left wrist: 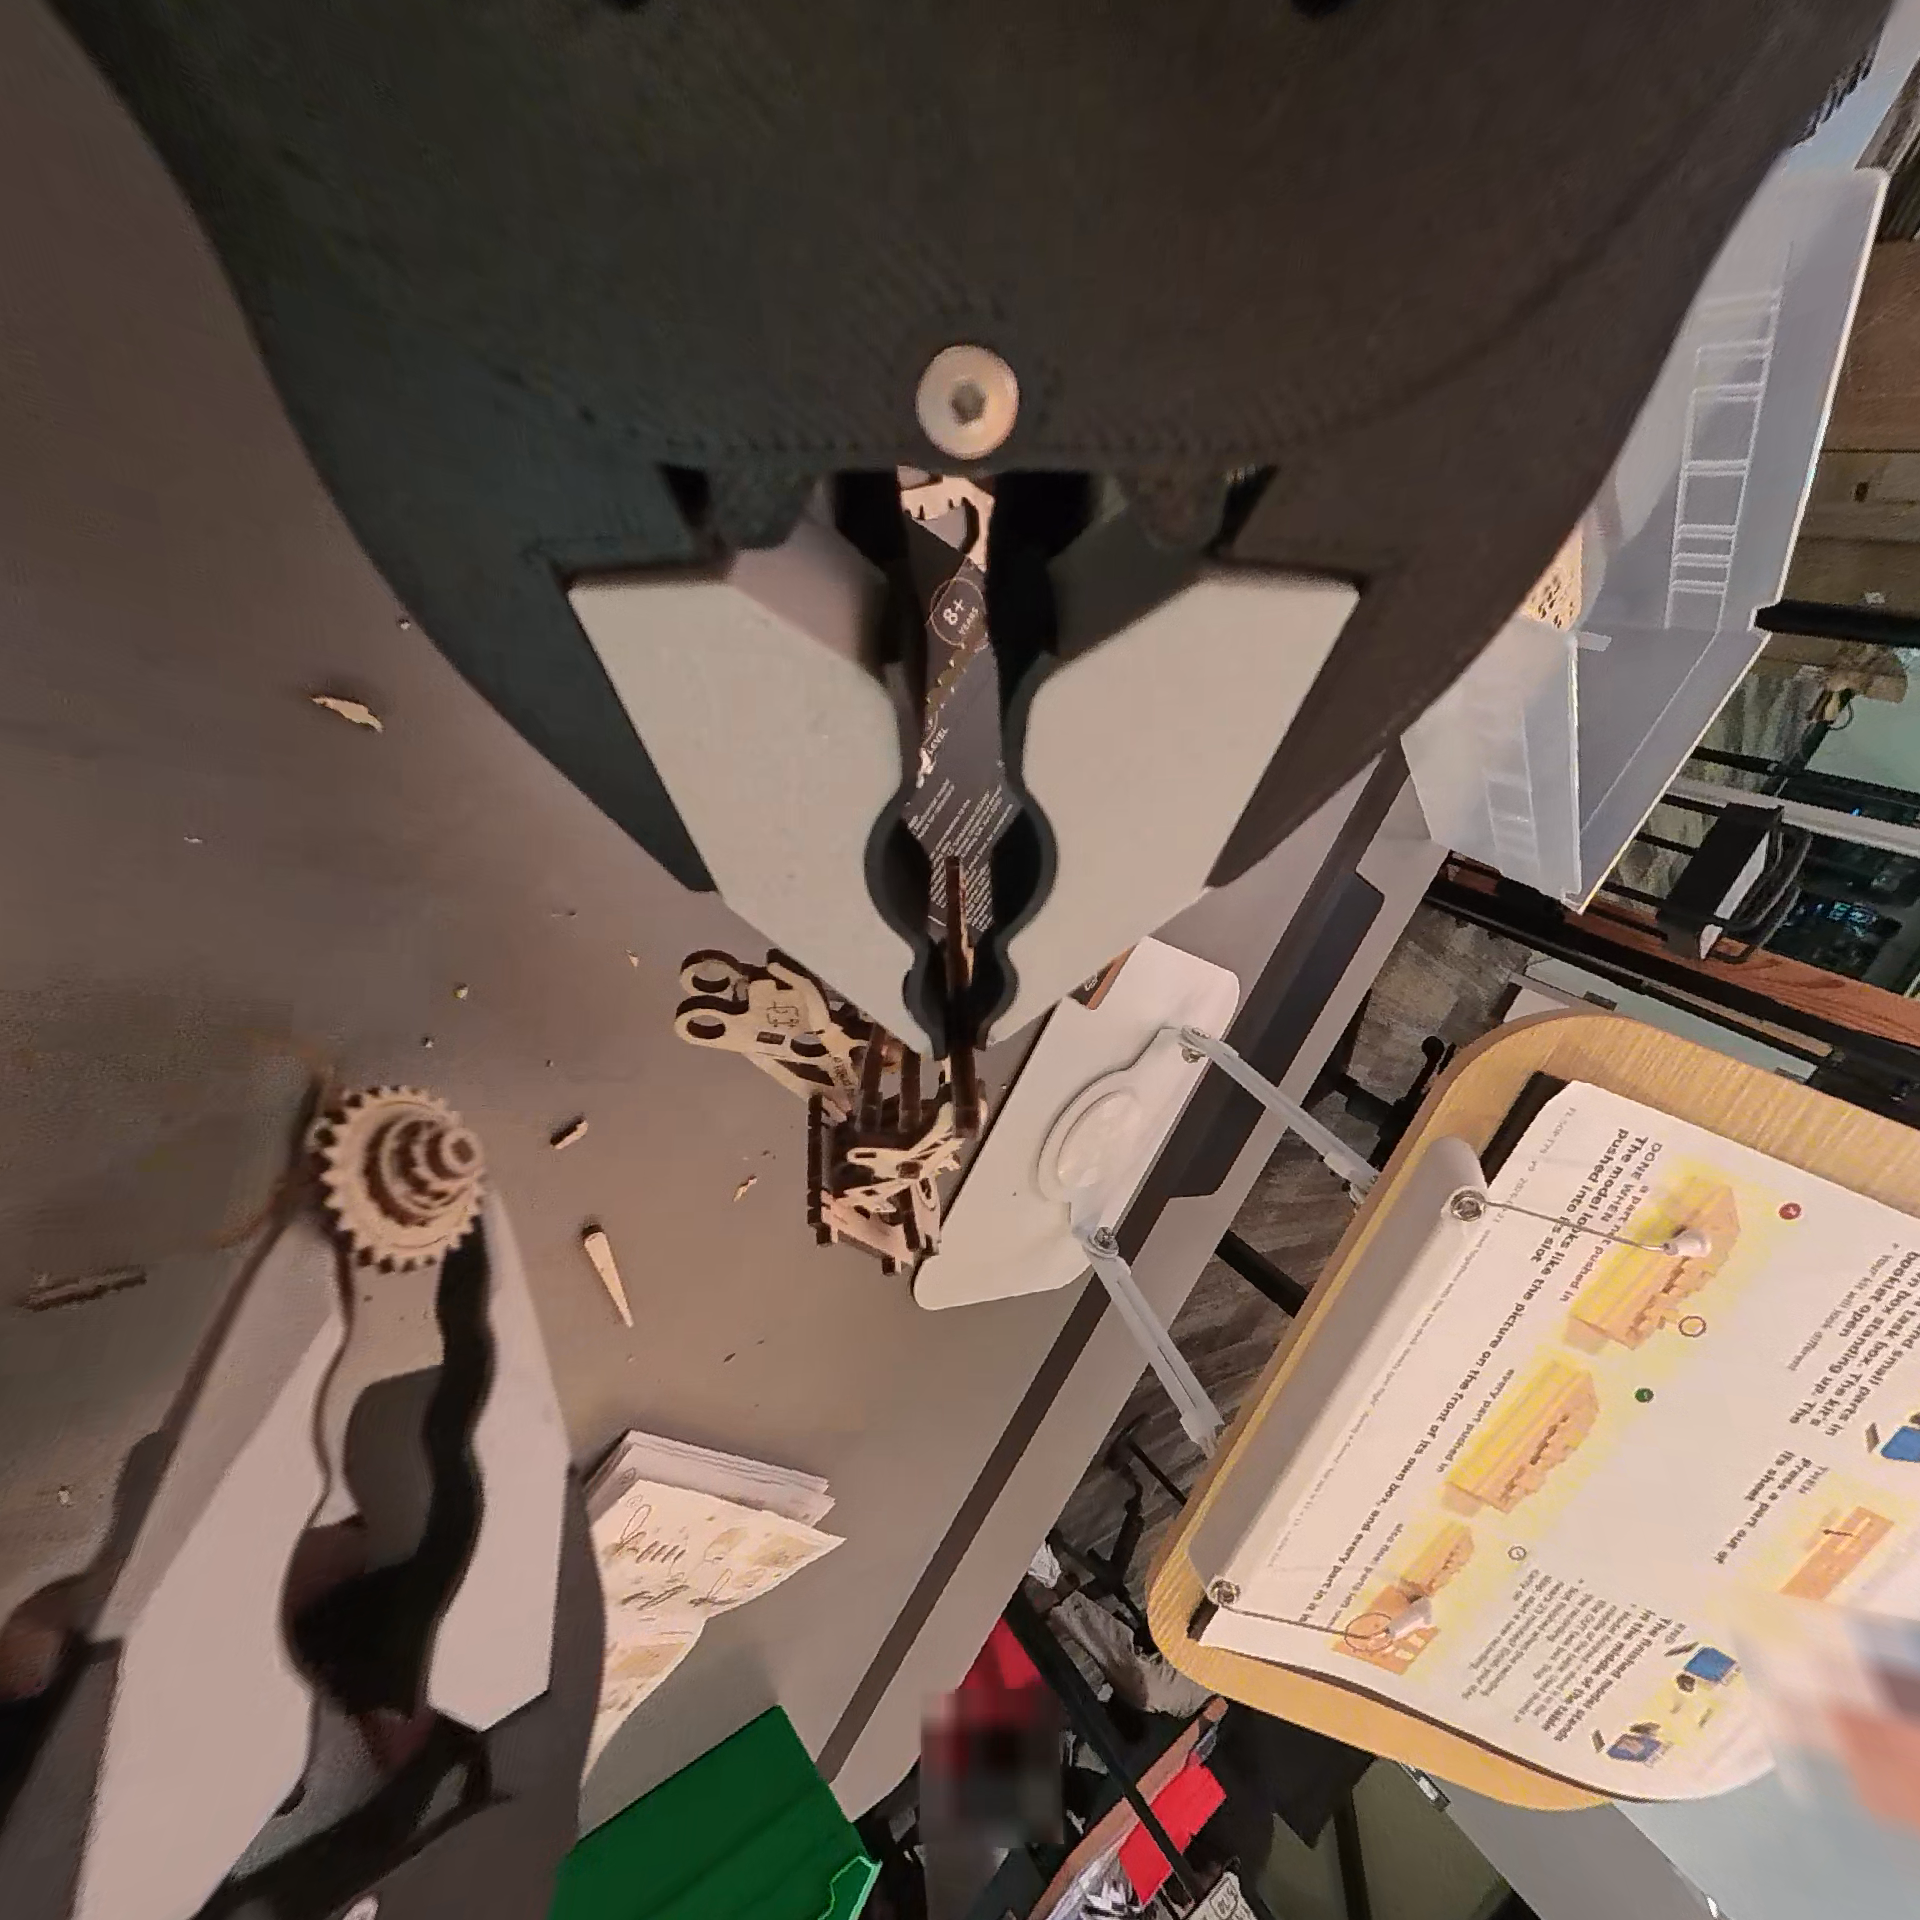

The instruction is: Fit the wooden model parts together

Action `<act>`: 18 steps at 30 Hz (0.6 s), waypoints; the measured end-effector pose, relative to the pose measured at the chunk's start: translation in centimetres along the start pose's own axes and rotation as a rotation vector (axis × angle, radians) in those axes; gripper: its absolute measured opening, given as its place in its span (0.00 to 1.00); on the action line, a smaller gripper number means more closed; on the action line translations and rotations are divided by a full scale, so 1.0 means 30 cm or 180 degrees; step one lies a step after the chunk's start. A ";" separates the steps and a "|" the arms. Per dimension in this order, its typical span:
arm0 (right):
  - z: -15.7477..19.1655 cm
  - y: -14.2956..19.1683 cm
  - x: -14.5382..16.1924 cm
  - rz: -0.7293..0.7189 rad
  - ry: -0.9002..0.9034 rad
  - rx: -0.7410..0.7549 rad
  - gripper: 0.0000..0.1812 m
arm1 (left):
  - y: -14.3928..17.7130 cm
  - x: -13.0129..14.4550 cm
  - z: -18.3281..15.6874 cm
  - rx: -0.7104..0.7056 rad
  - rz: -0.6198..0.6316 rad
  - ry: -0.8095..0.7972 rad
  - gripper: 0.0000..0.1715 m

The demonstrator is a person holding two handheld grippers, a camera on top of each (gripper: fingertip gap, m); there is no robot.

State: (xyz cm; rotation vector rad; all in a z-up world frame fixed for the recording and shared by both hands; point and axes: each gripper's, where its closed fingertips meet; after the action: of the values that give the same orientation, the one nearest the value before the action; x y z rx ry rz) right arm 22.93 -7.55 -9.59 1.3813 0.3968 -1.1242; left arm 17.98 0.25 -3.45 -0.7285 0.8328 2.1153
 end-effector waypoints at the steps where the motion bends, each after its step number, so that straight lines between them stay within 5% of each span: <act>1: 0.018 -0.003 -0.013 -0.0064 -0.0039 -0.0071 0.11 | 0.000 0.002 0.001 -0.0004 0.0003 0.0011 0.00; 9: -0.113 -0.070 0.109 0.0407 0.0296 0.0642 0.12 | -0.012 0.030 -0.011 0.0045 0.0067 0.0026 0.00; 18: -0.172 -0.021 0.127 0.0607 0.0420 0.0731 0.21 | -0.020 0.051 -0.023 0.0108 0.0076 0.0067 0.00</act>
State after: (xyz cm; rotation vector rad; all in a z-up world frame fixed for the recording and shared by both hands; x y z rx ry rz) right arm 26.13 -4.27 -14.13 1.6640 0.2285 -0.9462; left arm 17.76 0.69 -5.16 -0.7276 0.8906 2.1128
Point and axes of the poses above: each gripper's, where its closed fingertips meet, y back along the fingers, x out of its underside, z = x × y across the jaws, and after that the axes turned 2 degrees about -y, right-handed
